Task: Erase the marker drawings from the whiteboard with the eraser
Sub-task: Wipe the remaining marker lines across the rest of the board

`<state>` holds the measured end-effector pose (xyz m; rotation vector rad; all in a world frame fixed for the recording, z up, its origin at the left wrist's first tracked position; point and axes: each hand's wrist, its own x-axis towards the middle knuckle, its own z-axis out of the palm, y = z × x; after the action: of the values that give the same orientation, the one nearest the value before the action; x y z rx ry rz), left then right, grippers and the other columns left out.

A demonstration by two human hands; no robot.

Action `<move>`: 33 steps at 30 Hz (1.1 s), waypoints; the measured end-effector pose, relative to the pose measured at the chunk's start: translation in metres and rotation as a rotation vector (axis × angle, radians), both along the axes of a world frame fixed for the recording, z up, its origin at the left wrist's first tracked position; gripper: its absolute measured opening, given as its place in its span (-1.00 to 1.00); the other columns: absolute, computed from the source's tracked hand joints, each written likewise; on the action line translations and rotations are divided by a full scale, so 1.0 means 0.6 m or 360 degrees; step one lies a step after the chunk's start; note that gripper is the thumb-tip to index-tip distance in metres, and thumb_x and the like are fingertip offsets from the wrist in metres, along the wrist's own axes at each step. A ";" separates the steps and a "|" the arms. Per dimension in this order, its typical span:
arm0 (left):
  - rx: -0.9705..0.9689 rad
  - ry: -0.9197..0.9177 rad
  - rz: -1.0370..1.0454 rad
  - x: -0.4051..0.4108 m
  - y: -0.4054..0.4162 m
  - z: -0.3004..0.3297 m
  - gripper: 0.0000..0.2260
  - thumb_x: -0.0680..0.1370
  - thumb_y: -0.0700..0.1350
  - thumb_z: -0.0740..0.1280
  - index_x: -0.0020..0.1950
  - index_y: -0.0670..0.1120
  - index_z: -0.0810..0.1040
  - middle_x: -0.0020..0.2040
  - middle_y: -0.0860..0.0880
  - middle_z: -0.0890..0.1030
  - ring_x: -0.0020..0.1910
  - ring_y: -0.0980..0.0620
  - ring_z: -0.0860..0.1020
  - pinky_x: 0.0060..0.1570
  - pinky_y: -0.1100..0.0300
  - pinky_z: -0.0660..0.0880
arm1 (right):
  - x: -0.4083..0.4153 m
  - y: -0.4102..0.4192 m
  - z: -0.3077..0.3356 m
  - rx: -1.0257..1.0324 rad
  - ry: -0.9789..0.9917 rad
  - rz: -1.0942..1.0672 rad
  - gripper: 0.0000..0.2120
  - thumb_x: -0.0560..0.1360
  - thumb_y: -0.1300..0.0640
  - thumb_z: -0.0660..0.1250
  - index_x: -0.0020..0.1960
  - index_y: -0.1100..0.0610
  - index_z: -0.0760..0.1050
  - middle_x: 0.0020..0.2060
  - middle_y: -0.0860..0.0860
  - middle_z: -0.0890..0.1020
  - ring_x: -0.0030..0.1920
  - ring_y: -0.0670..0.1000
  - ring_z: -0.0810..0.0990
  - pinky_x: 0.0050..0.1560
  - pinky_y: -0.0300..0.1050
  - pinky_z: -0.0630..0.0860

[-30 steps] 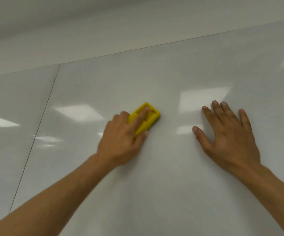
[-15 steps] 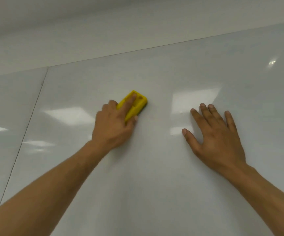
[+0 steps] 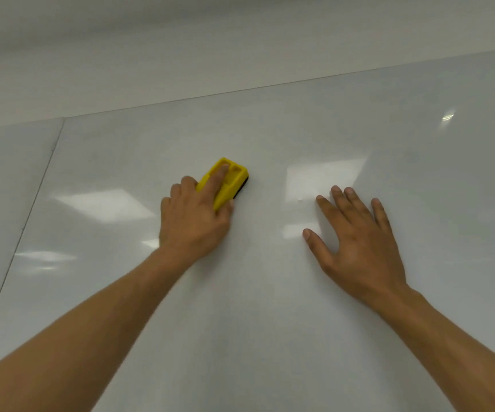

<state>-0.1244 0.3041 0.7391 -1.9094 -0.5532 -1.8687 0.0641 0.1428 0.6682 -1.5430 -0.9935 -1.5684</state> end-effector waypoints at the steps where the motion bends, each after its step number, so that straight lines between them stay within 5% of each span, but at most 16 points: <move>1: 0.0017 -0.0006 -0.0008 0.009 -0.010 -0.010 -0.44 0.59 0.16 0.22 0.57 0.23 0.12 0.11 -0.17 0.42 0.10 -0.23 0.41 0.07 -0.04 0.35 | -0.002 0.001 0.000 0.0015 0.0011 0.0028 -0.32 0.54 -0.29 -0.04 0.54 0.03 0.28 0.56 0.04 0.24 0.59 0.00 0.09 0.59 0.11 -0.09; 5: 0.0601 0.0336 0.0074 0.037 -0.031 -0.086 -0.48 0.57 0.18 0.14 0.54 0.18 0.23 -0.01 -0.11 0.45 -0.11 -0.16 0.42 -0.14 0.03 0.31 | -0.019 0.012 -0.003 0.0138 0.0016 0.0092 -0.42 0.53 -0.15 0.13 0.47 0.09 0.41 0.50 0.08 0.37 0.54 0.07 0.24 0.55 0.22 0.05; 7: 0.0641 0.0394 0.0083 0.029 -0.024 -0.076 -0.48 0.55 0.20 0.08 0.53 0.19 0.21 0.00 -0.09 0.44 -0.12 -0.12 0.41 -0.14 0.05 0.31 | -0.028 0.022 -0.003 0.0156 -0.0060 0.0042 -0.45 0.53 -0.13 0.16 0.43 0.11 0.45 0.47 0.11 0.41 0.52 0.11 0.30 0.52 0.27 0.13; 12: 0.0462 0.0238 0.0162 -0.008 0.016 0.014 -0.47 0.58 0.23 0.08 0.56 0.24 0.14 0.10 -0.11 0.43 0.04 -0.17 0.42 0.01 -0.01 0.33 | -0.037 0.036 0.020 -0.0001 -0.0074 -0.0014 -0.34 0.54 -0.25 -0.06 0.50 0.05 0.37 0.52 0.06 0.33 0.56 0.06 0.21 0.55 0.20 0.07; 17: 0.0211 0.0021 0.0091 -0.014 0.036 0.087 -0.48 0.61 0.16 0.16 0.56 0.26 0.09 0.17 -0.11 0.39 0.14 -0.15 0.36 0.09 -0.01 0.25 | -0.039 0.045 0.025 0.0015 -0.0076 -0.0054 -0.35 0.56 -0.25 -0.07 0.50 0.06 0.36 0.52 0.07 0.34 0.55 0.06 0.22 0.55 0.24 0.06; 23: 0.0488 0.0111 0.0106 0.034 0.000 0.075 -0.48 0.61 0.16 0.15 0.56 0.22 0.10 0.21 -0.12 0.36 0.10 -0.17 0.36 0.06 -0.03 0.25 | -0.048 0.052 0.026 0.0092 -0.0033 -0.0091 -0.35 0.53 -0.22 -0.02 0.46 0.10 0.42 0.48 0.11 0.40 0.53 0.11 0.28 0.53 0.27 0.11; 27: 0.0586 0.0186 0.0102 0.040 -0.004 0.088 -0.48 0.61 0.16 0.14 0.56 0.21 0.09 0.21 -0.13 0.38 0.09 -0.17 0.38 0.03 -0.03 0.28 | -0.085 0.083 0.035 0.0076 0.0142 -0.0085 -0.29 0.50 -0.27 -0.07 0.53 0.04 0.31 0.54 0.20 0.25 0.58 0.18 0.10 0.56 0.22 -0.05; 33: 0.0101 -0.0139 0.0129 -0.055 0.086 0.174 -0.47 0.61 0.16 0.17 0.56 0.22 0.10 0.33 -0.21 0.35 0.28 -0.26 0.36 0.25 -0.14 0.29 | -0.083 0.096 0.032 0.0063 0.0071 -0.0094 -0.27 0.51 -0.32 -0.17 0.56 0.00 0.22 0.59 0.06 0.15 0.60 0.09 0.03 0.56 0.22 -0.13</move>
<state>-0.1575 0.3555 0.8432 -1.7457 -0.5826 -1.9021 0.0140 0.2004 0.6874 -1.5857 -0.8948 -1.5779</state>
